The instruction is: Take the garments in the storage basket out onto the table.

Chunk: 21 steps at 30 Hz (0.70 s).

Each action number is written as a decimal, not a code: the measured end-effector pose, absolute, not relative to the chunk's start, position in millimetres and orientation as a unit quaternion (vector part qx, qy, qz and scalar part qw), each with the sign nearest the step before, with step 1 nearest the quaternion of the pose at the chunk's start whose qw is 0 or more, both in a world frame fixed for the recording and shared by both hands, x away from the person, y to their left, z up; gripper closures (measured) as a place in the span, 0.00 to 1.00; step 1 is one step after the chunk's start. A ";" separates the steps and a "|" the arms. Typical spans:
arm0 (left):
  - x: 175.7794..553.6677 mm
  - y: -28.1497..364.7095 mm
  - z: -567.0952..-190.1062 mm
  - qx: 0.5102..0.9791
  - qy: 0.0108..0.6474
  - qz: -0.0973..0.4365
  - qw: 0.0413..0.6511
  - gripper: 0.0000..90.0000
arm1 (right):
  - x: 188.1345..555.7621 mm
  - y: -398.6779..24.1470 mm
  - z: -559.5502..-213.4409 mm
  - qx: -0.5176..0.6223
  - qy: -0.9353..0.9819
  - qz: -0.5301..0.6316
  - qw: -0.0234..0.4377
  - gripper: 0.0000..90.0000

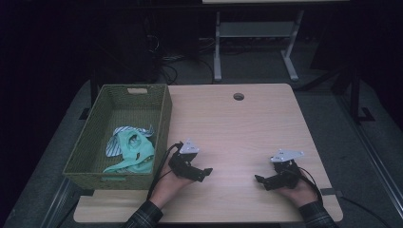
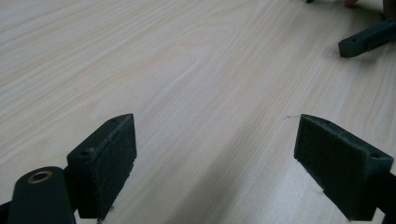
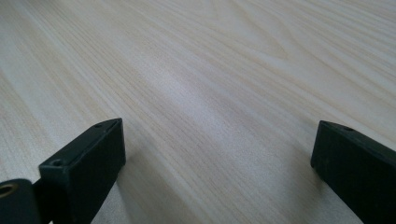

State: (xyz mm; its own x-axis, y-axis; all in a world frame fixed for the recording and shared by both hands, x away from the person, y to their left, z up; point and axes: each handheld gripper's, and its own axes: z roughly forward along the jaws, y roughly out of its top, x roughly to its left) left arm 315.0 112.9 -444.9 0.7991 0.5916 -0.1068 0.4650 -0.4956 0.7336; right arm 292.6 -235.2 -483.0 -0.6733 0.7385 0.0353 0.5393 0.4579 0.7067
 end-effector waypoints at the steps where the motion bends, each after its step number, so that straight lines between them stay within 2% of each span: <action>1: 315.1 112.9 -443.8 0.861 0.307 0.081 0.398 0.14 | 292.6 -235.2 -483.0 0.379 0.842 0.357 0.140 0.03; 21: 315.3 114.0 -425.2 0.858 0.304 0.084 0.406 0.14 | 292.6 -235.2 -483.0 0.379 0.842 0.357 0.140 0.03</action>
